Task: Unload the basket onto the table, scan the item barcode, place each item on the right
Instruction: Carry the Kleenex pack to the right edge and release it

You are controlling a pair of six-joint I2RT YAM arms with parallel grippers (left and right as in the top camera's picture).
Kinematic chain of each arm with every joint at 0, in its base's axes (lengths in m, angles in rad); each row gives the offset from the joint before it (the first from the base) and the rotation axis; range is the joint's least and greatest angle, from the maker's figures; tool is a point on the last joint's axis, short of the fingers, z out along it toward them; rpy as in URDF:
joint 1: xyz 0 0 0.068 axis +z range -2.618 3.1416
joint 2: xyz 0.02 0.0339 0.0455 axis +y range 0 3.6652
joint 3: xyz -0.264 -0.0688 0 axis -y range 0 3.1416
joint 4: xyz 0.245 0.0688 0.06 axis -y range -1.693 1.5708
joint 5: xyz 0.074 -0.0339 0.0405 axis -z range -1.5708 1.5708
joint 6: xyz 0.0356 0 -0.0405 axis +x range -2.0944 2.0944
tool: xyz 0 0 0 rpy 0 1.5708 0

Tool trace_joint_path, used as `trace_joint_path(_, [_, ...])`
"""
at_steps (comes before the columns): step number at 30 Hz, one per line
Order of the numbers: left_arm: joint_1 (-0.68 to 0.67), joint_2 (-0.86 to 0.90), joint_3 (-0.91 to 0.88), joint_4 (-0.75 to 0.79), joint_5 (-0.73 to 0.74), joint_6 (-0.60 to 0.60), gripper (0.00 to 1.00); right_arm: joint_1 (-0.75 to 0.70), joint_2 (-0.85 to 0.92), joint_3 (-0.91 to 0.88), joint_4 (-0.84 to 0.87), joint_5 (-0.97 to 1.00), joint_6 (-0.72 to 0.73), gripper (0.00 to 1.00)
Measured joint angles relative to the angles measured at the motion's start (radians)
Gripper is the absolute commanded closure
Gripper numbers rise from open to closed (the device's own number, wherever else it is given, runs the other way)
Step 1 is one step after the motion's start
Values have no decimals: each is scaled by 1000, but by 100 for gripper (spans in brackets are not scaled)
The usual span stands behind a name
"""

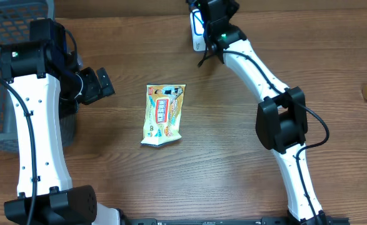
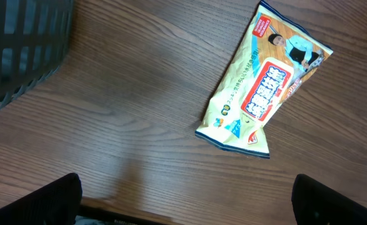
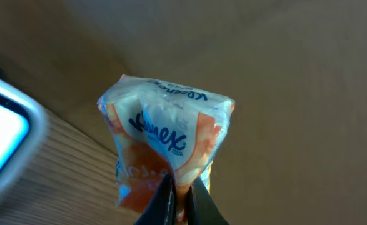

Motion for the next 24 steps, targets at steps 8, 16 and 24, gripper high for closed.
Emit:
trace_joint_path(8, [0,0,0,0,0,0,0,-262,-31,6,-566,49,523,96])
trace_joint_path(16, [0,0,0,-1,0,0,0,-699,-120,6,-962,-372,1002,96])
trace_joint_path(24, [0,0,0,0,0,0,0,-919,-219,6,-1153,-807,1139,96])
